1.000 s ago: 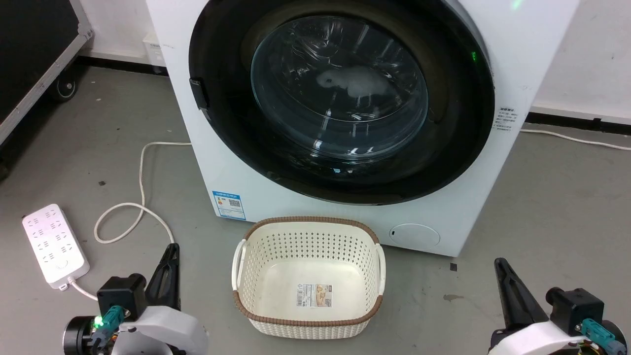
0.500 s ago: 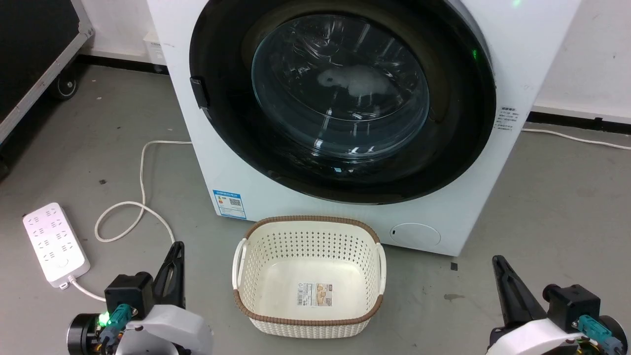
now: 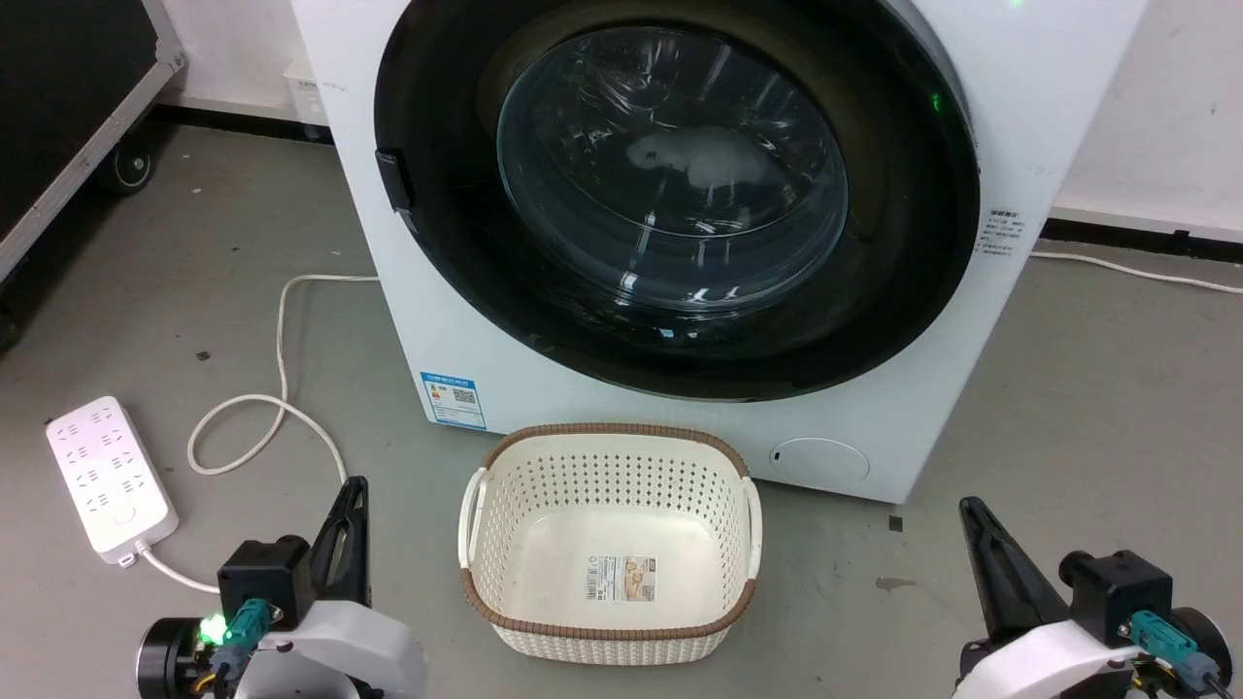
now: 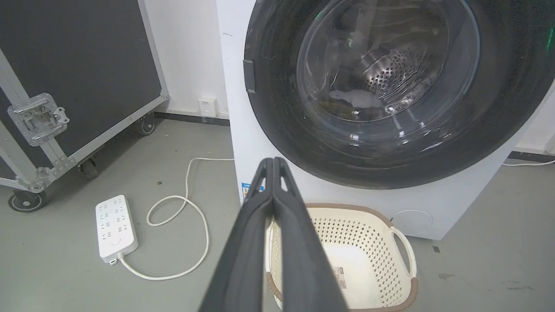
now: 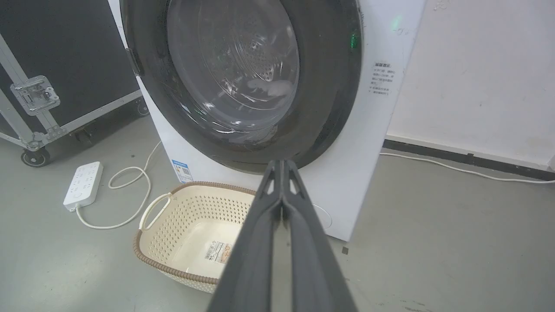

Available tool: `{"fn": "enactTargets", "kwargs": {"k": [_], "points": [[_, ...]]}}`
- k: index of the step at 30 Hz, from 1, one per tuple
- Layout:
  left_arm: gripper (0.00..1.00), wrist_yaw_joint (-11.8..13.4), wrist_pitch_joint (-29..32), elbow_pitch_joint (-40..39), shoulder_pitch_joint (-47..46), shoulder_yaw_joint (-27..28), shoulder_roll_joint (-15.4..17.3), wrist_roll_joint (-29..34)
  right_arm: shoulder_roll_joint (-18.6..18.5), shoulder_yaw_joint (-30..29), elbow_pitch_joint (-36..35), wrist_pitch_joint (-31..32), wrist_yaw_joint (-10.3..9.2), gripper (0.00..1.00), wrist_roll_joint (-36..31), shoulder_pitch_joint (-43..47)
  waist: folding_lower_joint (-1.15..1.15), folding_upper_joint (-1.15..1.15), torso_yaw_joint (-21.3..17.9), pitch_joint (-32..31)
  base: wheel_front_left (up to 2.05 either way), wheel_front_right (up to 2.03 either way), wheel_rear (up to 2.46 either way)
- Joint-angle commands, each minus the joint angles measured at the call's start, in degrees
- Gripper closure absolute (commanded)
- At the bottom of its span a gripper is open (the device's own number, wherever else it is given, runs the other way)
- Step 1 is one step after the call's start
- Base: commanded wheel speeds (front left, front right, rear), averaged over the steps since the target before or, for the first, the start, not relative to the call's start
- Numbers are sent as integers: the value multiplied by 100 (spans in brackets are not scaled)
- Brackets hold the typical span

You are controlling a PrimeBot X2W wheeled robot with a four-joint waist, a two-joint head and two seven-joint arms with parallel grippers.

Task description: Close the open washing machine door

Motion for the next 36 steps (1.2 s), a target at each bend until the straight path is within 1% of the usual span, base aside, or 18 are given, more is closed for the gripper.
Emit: {"fn": "enactTargets", "kwargs": {"k": [1,36], "points": [[100,-28,25,-47,70,21,-29,78,-8,9,-58,38,-3,100,-64,-66,0,0,1,2,0,0,0],[100,-78,245,-271,123,157,-338,685,-11,61,-341,369,-4,100,-367,-110,0,0,26,37,0,0,0]]}}
